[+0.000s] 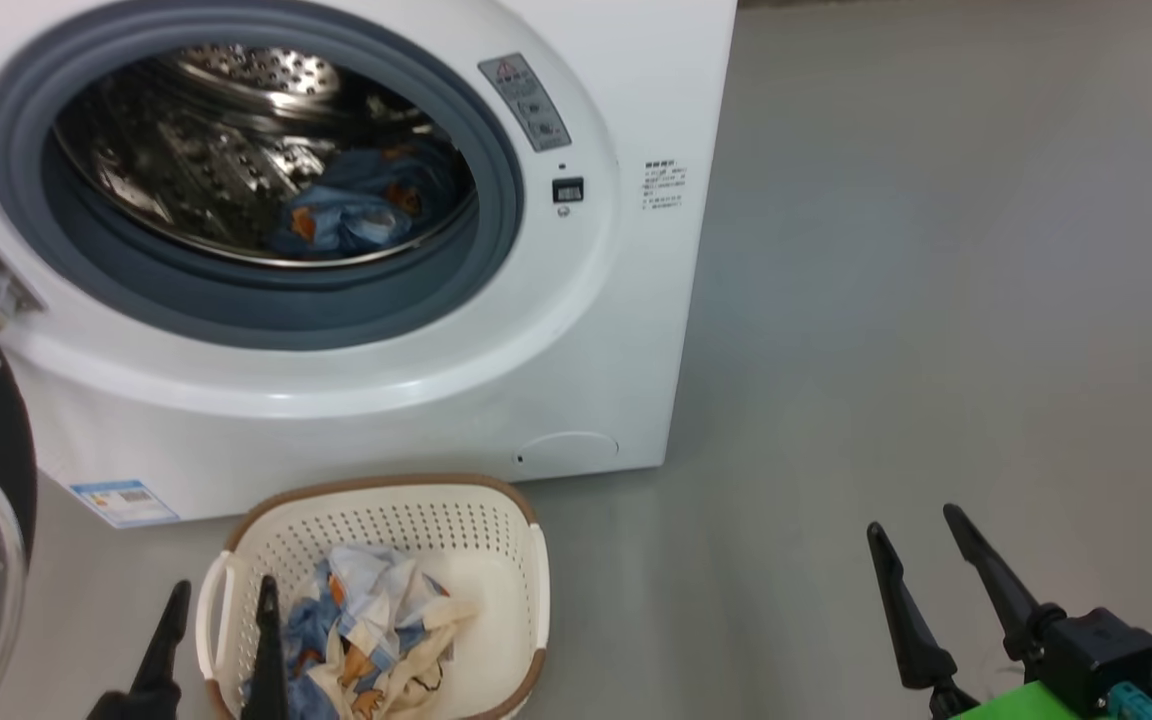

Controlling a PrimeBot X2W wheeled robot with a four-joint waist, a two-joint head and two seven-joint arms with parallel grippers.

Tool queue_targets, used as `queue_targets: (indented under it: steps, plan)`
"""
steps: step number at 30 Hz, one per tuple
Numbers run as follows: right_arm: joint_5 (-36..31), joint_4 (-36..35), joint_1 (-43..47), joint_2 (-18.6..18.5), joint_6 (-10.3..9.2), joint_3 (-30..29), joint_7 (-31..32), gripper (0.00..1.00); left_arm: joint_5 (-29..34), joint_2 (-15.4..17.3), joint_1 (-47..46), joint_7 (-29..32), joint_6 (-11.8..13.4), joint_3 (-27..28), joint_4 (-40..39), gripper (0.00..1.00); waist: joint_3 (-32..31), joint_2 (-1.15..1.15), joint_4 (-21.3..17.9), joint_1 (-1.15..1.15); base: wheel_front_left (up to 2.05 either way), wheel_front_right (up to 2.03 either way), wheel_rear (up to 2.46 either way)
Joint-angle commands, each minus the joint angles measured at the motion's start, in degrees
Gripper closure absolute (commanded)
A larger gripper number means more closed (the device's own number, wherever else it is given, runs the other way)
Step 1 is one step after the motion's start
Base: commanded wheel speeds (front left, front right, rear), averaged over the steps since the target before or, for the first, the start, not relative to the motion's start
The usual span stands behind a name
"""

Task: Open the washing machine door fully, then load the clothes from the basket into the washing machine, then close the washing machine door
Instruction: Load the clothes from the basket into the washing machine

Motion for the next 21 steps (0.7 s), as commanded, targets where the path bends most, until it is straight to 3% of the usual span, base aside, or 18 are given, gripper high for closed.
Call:
queue_targets:
  steps: [1,10,21]
  plan:
    - [0.23,-1.86,-2.50,-0.51,0.09,1.27,-0.62,0.00,-0.05,0.81,-3.48,-0.24,-0.55,1.71,-0.25,0.00,2.97,0.00,-0.43,0.00,0.00,0.00,0.00]
    - [1.33,-2.83,-7.35,-1.45,0.09,1.37,-1.85,0.00,-0.93,-0.81,-13.04,0.06,-3.90,-0.32,10.16,0.00,14.28,0.00,-2.24,0.00,0.00,0.00,0.00]
    - [2.93,-2.37,-14.23,-1.55,0.09,3.45,-3.33,0.00,-0.40,-1.13,-29.65,2.29,-10.23,-3.53,33.00,0.00,26.03,0.00,-5.71,0.00,0.00,0.00,0.00]
